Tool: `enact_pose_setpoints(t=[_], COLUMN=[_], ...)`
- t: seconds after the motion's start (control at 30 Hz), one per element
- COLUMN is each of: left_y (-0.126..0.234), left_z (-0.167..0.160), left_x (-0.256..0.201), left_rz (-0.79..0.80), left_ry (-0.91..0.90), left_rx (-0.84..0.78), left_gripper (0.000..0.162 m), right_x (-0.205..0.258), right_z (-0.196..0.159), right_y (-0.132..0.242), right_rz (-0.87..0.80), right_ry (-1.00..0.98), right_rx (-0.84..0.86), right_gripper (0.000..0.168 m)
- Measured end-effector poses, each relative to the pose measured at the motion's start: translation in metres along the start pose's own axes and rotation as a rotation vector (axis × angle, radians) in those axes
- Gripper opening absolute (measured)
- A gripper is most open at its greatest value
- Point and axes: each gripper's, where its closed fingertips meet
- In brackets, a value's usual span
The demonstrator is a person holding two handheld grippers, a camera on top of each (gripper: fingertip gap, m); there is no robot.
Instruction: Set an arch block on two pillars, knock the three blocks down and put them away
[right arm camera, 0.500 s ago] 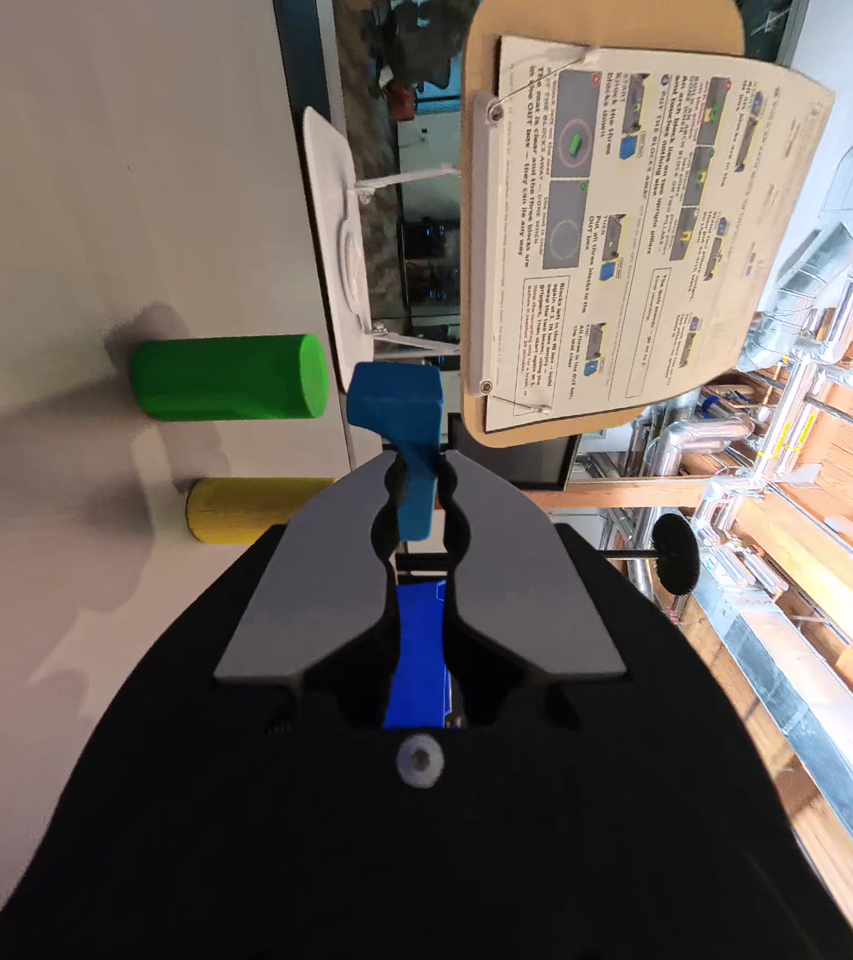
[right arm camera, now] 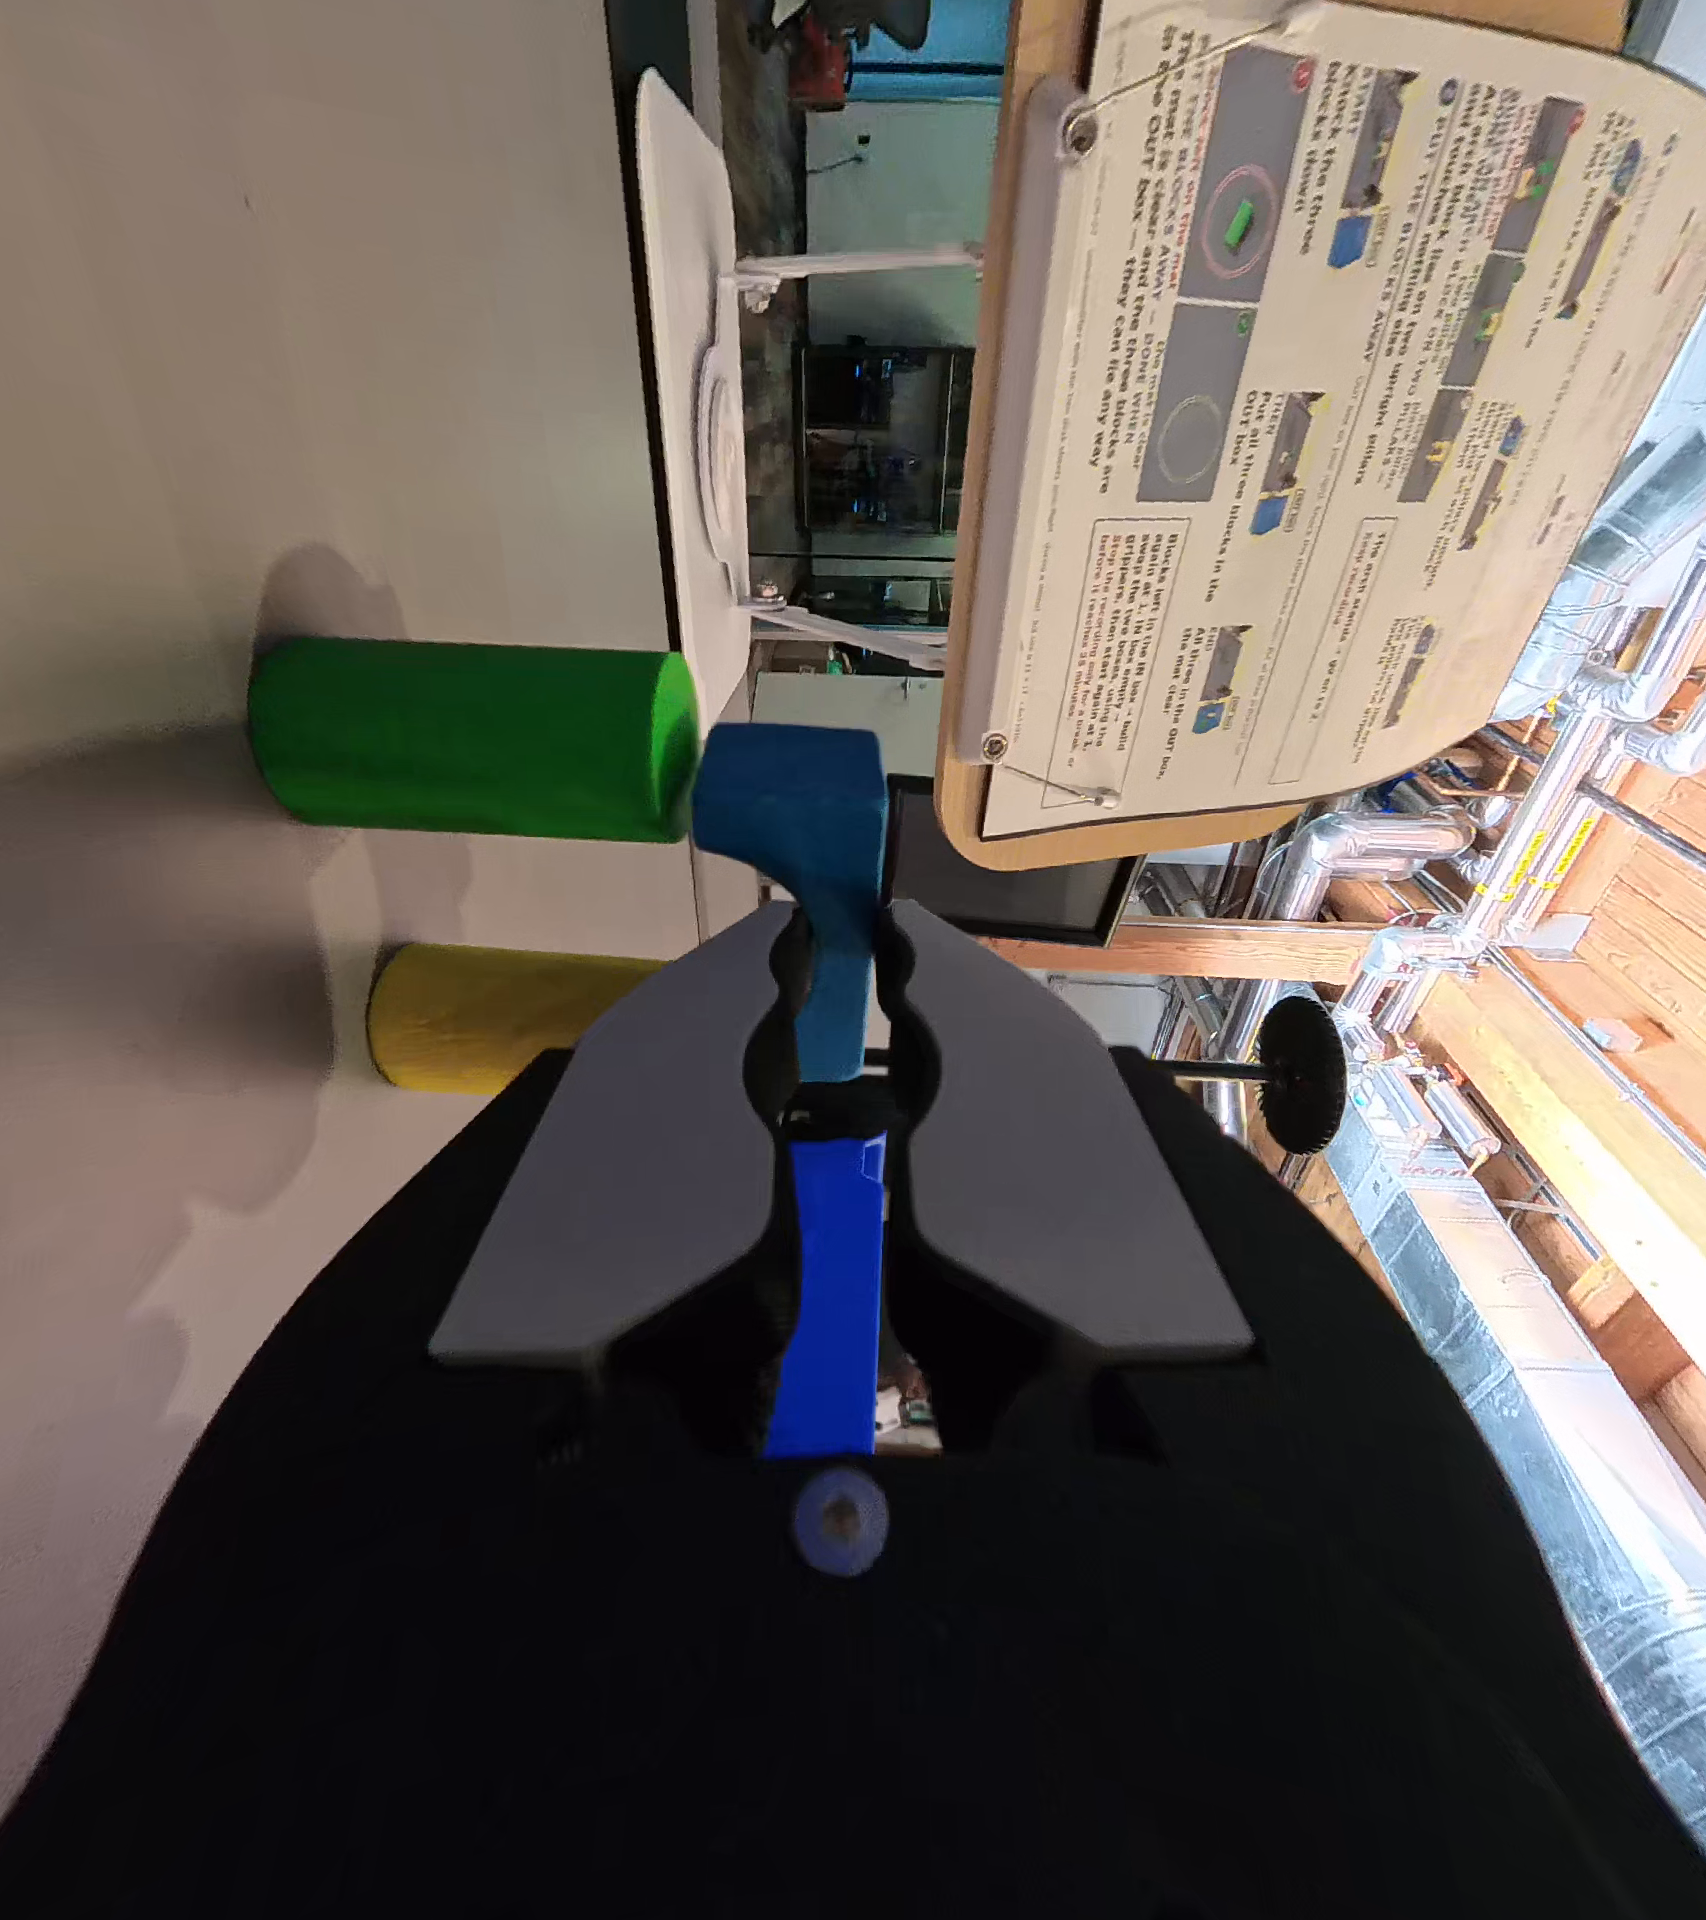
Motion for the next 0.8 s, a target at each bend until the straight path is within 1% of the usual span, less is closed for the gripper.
enact_pose_setpoints(t=[0.27, 0.47, 0.5, 0.57, 0.63, 0.73, 0.8], left_y=[-0.0019, -0.0035, -0.0033, -0.0018, 0.0001, 0.0028, 0.0046], left_z=[-0.0022, -0.0048, -0.0051, -0.0047, -0.0040, -0.0045, -0.0063], left_x=[-0.0009, -0.0053, -0.0052, -0.0061, -0.0051, -0.0017, 0.0004], left_rz=[0.001, -0.037, -0.042, -0.061, -0.072, -0.072, -0.069], left_ry=[-0.014, -0.012, -0.008, 0.003, 0.018, 0.037, 0.038], left_rx=[0.014, 0.021, 0.022, 0.016, 0.007, 0.006, 0.009], left_gripper=[0.056, 0.056, 0.056, 0.056, 0.056, 0.056, 0.057], right_x=[0.0013, 0.0027, 0.0034, 0.0024, 0.0028, 0.0021, 0.0005], right_z=[0.0030, 0.0025, 0.0018, 0.0009, -0.0008, -0.0018, -0.0008], right_y=[-0.0007, -0.0006, -0.0005, 0.0002, -0.0002, 0.0014, 0.0074], right_rz=[0.004, 0.010, 0.015, 0.004, 0.010, 0.015, 0.017], right_ry=[0.003, 0.005, 0.004, 0.000, -0.002, -0.027, -0.042], right_rx=[0.004, 0.011, 0.014, 0.012, 0.014, 0.010, -0.010], right_gripper=[0.013, 0.014, 0.016, 0.025, 0.026, 0.037, 0.037])
Point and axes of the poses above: each gripper's, where its closed fingertips meet, y back along the fingers, z out of its top, x = y × z across the jaws, and after that the axes turned 13 degrees about z, right-handed
